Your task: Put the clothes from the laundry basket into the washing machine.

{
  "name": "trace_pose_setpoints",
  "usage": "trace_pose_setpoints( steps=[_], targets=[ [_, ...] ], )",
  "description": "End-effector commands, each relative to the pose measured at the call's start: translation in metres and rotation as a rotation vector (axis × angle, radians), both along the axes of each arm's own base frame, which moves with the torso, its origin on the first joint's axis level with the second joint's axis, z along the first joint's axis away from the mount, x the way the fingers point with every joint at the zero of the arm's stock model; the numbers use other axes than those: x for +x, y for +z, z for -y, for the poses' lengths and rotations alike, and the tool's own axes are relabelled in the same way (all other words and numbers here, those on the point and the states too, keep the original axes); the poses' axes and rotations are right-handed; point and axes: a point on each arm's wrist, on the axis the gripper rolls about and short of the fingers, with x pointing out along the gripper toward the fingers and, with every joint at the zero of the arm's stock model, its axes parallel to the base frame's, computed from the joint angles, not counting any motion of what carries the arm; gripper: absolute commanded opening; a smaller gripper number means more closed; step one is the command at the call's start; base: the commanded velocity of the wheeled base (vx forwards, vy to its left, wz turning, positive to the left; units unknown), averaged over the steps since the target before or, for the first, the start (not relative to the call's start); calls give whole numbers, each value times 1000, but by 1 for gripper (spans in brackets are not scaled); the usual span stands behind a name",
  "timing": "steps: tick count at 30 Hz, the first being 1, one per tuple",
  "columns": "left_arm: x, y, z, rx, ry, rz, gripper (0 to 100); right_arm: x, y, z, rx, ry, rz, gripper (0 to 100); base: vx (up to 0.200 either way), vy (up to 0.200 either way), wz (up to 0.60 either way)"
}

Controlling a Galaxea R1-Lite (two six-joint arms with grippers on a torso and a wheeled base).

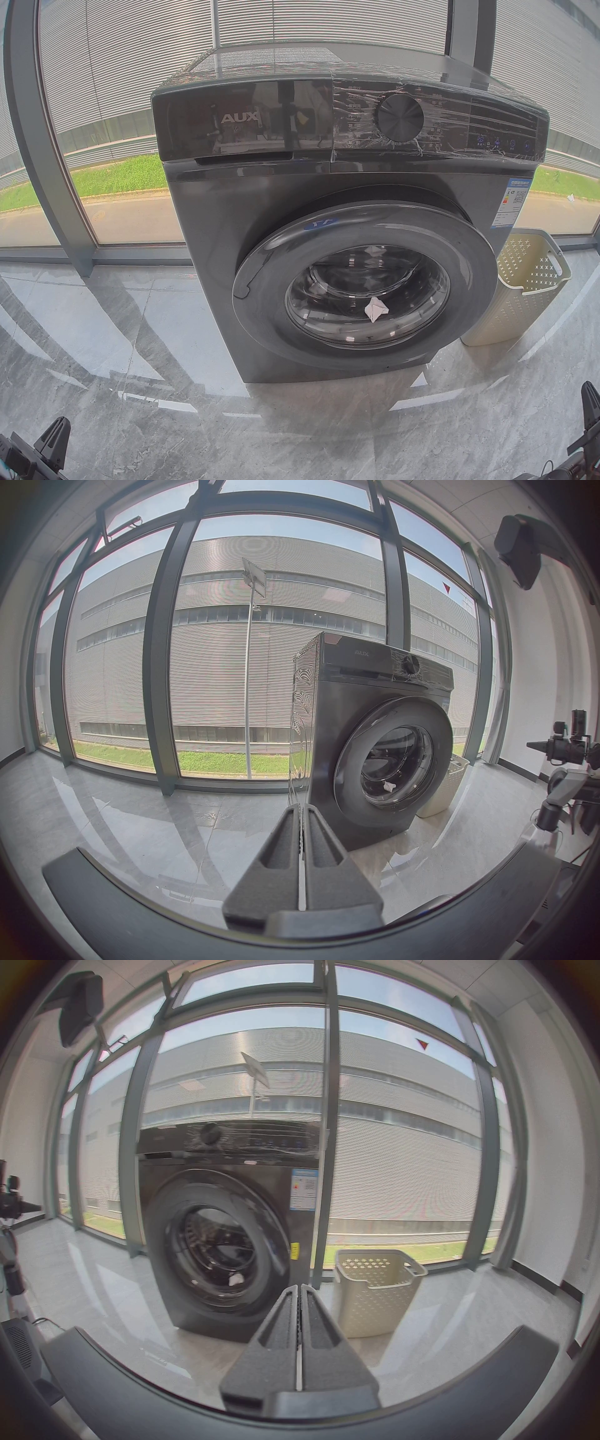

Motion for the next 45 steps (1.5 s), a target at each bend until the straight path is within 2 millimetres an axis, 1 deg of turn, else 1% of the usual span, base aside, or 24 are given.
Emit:
trace_pose_setpoints(
  steps=[1, 6, 12, 13, 14, 17, 18, 19, 21, 25, 26, 27, 45],
  targets=[
    [1, -5, 0, -17, -26, -38, 0, 0, -7, -1, -5, 56, -20, 0, 0, 0, 0],
    [0, -5, 2, -25, -156, -40, 0, 0, -7, -1, -6, 65, -26, 0, 0, 0, 0],
    [-1, -5, 2, -15, -204, -30, 0, 2, -7, -1, -6, 68, -53, 0, 0, 0, 0],
    [-1, -5, 1, -12, -187, -29, 0, 3, -7, -1, -4, 70, -55, 0, 0, 0, 0],
    [-1, -5, 0, -6, -135, -27, 0, 2, -7, -1, -4, 70, -50, 0, 0, 0, 0],
    [1, -7, -6, 45, 157, -25, 0, 0, -7, -1, -2, 61, -20, 0, 0, 0, 0],
    [1, -7, -6, 45, 157, -25, 0, 0, -7, -1, -2, 61, -20, 0, 0, 0, 0],
    [0, -10, -8, 52, 241, -52, 0, 0, -7, -1, 3, 59, -18, 0, 0, 0, 0],
    [0, -13, -8, 57, 230, -103, 0, 0, -7, -1, 46, 51, -19, 0, 0, 0, 0],
    [0, -13, -9, 61, 173, -99, 0, 0, -8, -1, 65, 42, -21, 0, 0, 0, 0],
    [-1, -13, -10, 62, 121, -84, 0, 0, -8, -1, 63, 43, -21, 0, 0, 0, 0],
    [-2, -13, -10, 59, 115, -81, 0, 0, -8, -1, 63, 43, -21, 0, 0, 0, 0],
    [-2, -13, -10, 57, 128, -77, 0, 0, -8, -1, 60, 40, -21, 0, 0, 0, 0]
  ],
)
